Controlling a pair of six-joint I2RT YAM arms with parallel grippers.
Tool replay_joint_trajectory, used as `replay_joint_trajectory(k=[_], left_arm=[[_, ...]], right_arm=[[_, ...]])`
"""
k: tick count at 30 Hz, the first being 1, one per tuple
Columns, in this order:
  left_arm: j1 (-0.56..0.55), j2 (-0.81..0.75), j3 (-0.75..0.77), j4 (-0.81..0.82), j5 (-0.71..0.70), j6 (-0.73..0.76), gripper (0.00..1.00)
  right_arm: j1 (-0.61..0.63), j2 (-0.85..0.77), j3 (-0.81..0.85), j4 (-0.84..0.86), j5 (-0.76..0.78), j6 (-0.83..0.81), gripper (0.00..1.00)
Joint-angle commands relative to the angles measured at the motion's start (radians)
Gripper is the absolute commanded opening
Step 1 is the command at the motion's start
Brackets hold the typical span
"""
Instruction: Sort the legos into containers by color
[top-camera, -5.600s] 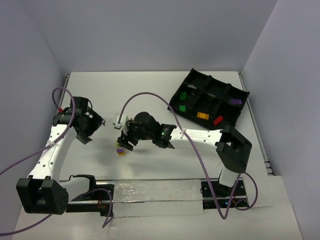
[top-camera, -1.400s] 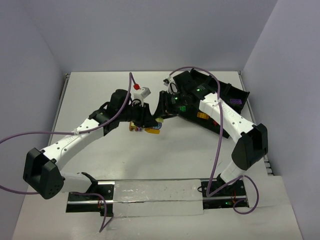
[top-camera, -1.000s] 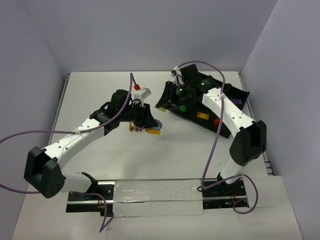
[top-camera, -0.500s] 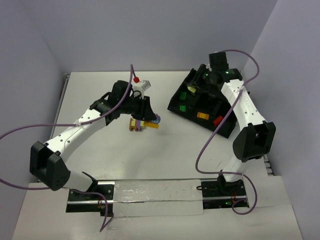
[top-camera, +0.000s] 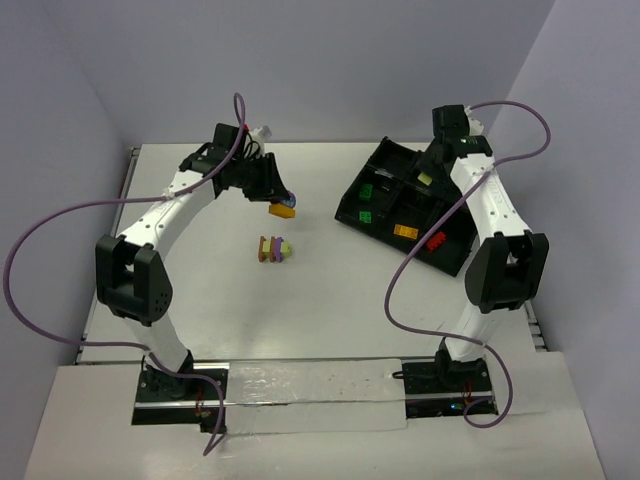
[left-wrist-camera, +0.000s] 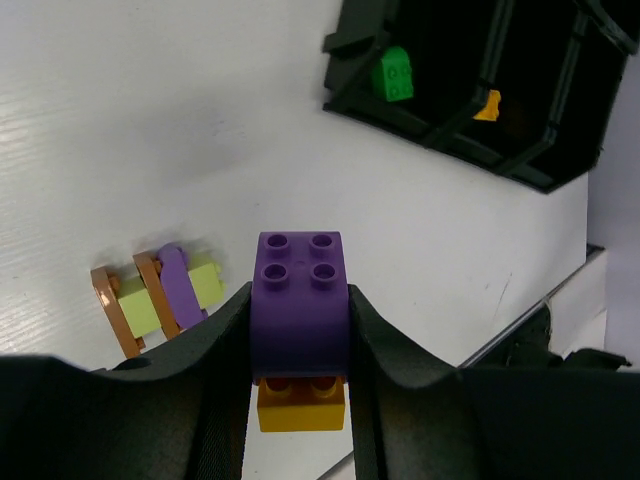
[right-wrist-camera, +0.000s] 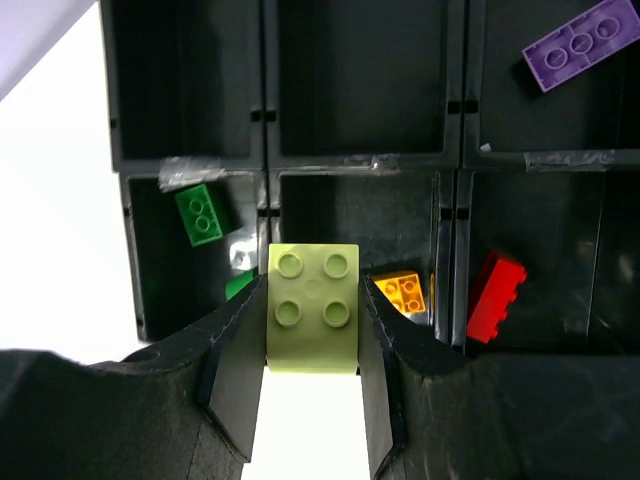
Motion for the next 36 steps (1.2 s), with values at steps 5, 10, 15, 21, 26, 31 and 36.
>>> replay_joint_trajectory(k=[5, 10, 15, 21, 26, 31, 36], left_arm=[[-0.004, 0.029, 0.158, -0.097, -0.221, -0.099, 0.00], [-0.004, 0.048, 0.253, -0.108, -0.257, -0.094, 0.00], [-0.004, 0.053, 0.277, -0.127, -0.270, -0.098, 0.00], [-0.004, 0.014, 0.257, -0.144, -0.298, -0.089, 0.00], [-0.005, -0.002, 0.244, -0.157, -0.317, -0.078, 0.00], [-0.007, -0.038, 0.208, -0.120, -0.326, -0.078, 0.00], [-0.007, -0.052, 0.207, -0.124, -0.335, -0.058, 0.00]], right_arm=[[-0.023, 0.040, 0.079, -0.001, 0.114, 0.046, 0.00], [-0.050, 0.016, 0.001, 0.050, 0.108, 0.098, 0.00], [-0.054, 0.074, 0.044, 0.053, 0.104, 0.098, 0.00], [-0.090, 0.202, 0.187, 0.015, 0.120, 0.107, 0.00], [-0.102, 0.308, 0.273, 0.002, 0.108, 0.117, 0.09], [-0.107, 0.353, 0.304, 0.012, 0.119, 0.107, 0.10], [-0.112, 0.369, 0.286, 0.042, 0.112, 0.098, 0.10]])
